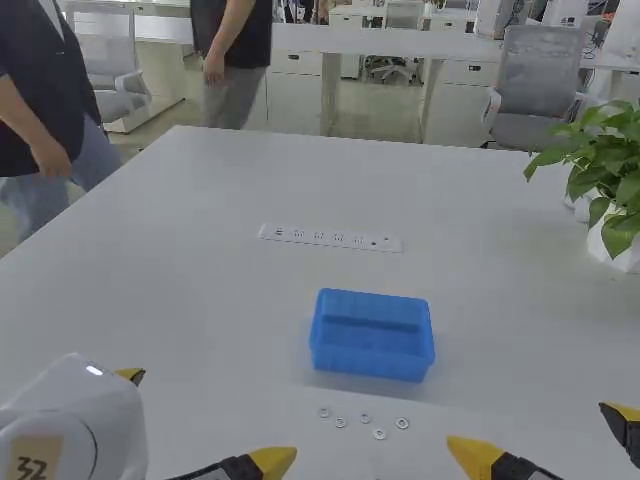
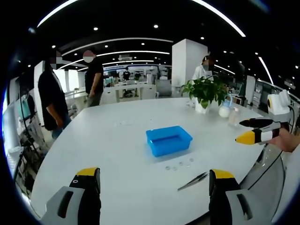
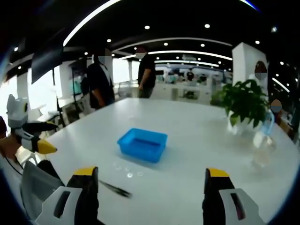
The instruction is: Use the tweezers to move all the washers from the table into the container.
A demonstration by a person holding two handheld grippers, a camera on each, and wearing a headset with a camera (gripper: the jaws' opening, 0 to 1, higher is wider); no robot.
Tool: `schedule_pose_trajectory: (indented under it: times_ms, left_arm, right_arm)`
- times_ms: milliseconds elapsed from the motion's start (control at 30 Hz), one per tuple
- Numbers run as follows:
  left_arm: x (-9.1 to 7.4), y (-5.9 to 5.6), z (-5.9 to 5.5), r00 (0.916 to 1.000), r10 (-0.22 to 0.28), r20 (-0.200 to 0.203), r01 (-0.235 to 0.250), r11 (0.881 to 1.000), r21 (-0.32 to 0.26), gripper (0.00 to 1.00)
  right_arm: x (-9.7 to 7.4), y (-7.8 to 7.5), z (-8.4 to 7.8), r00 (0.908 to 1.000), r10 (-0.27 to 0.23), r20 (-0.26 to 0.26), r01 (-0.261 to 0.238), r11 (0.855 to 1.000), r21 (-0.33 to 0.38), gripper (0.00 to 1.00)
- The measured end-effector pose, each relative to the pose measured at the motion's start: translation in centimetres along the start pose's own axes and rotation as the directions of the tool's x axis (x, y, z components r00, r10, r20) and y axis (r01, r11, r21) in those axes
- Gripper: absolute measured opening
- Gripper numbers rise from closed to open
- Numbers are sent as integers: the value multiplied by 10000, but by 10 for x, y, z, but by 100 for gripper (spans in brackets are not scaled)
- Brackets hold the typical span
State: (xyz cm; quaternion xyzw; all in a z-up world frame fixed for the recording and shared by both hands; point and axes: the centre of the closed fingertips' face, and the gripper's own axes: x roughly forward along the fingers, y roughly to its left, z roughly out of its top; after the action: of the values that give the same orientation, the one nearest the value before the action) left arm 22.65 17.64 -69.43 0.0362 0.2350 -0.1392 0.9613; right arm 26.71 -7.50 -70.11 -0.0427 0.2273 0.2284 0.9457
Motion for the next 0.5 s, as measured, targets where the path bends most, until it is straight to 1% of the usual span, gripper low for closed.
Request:
schedule_pose_trajectory:
  times_ms: [67, 167, 233, 300, 333, 367, 400, 433, 467, 500]
  left_arm:
    - [0, 0, -1, 10000, -50, -19, 50, 10000, 15, 99]
    - [2, -4, -2, 9995, -304, 17, 304, 9994, 169, 99]
    - [5, -10, -4, 9976, -676, -173, 683, 9966, 454, 99]
    - [8, -13, -6, 9954, -859, -424, 885, 9940, 635, 99]
    - [10, -16, -6, 9932, -1034, -531, 1072, 9915, 742, 96]
    - [12, -18, -7, 9914, -1156, -611, 1202, 9897, 782, 91]
    - [14, -20, -8, 9889, -1292, -731, 1351, 9874, 829, 89]
    - [16, -21, -8, 9878, -1350, -773, 1418, 9857, 907, 89]
    - [19, -25, -8, 9843, -1557, -836, 1643, 9805, 1078, 90]
    - [21, -27, -9, 9818, -1651, -943, 1756, 9775, 1169, 90]
  right_arm:
    - [0, 0, 0, 10000, 5, -6, -5, 10000, -11, 92]
    - [1, 0, -2, 10000, 6, -52, -5, 10000, 6, 92]
    - [1, 0, -3, 10000, 40, -91, -40, 10000, 36, 92]
    - [2, 0, -4, 9999, 46, -113, -46, 10000, -18, 91]
    - [2, 1, -4, 9999, 57, -137, -57, 10000, -26, 91]
    - [2, 1, -5, 9999, 61, -153, -61, 10000, -20, 91]
    - [3, 1, -5, 9998, 74, -168, -74, 10000, -8, 91]
    - [3, 1, -5, 9998, 80, -177, -80, 10000, -1, 91]
    - [3, 1, -6, 9998, 78, -197, -78, 10000, 0, 91]
    - [3, 1, -6, 9997, 77, -210, -77, 10000, -2, 91]
